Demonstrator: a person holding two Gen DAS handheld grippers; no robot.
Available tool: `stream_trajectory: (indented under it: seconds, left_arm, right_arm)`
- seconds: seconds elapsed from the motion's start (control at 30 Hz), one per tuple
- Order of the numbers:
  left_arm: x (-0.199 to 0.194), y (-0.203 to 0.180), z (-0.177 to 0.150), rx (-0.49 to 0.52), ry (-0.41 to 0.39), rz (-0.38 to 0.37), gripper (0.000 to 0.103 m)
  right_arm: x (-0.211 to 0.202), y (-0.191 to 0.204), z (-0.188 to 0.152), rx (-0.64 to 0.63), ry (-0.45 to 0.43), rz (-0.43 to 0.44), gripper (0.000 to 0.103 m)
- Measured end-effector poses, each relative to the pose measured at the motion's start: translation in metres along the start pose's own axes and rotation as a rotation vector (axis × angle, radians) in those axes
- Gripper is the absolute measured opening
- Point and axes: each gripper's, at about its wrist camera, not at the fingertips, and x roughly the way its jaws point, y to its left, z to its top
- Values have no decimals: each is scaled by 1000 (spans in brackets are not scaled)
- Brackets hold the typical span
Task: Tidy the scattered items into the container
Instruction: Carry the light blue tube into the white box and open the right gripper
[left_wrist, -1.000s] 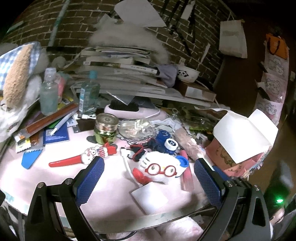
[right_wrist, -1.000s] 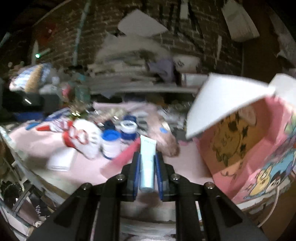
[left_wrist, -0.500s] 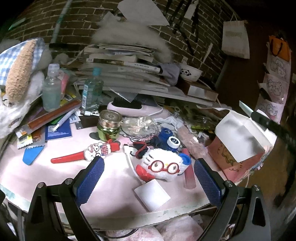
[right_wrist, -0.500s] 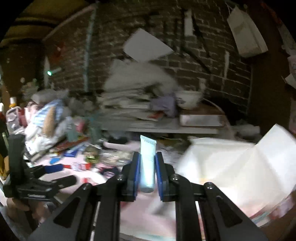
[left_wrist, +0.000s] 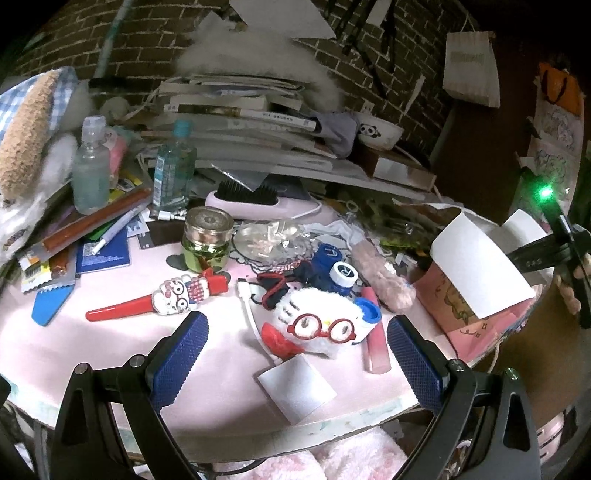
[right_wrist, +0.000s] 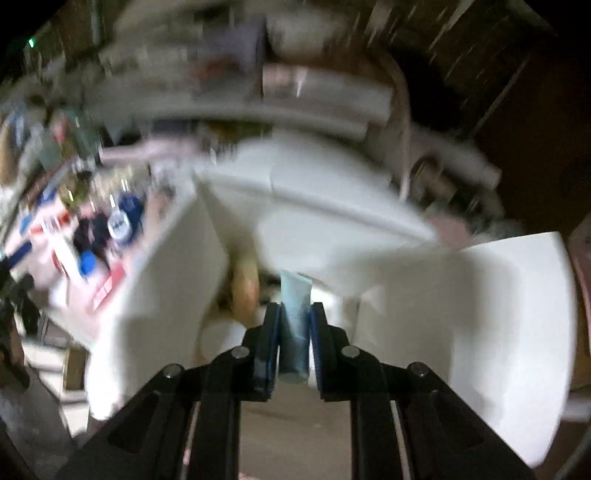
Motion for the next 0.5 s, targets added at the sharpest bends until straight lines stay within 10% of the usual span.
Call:
stream_trajectory:
  seconds: [0.23,0.33,0.5]
  left_arm:
    - [9,5,-6,10,42,18,97]
    - [13,7,-10,13,57,36,97]
    - [15,9,-19,29,65,44,97]
  right_arm:
    - [32,-1,0,-37,148,-21,16]
    - [20,-1,-4,-35,97,-48,58]
    - [-20,14,-10,-62,-90,-164,65]
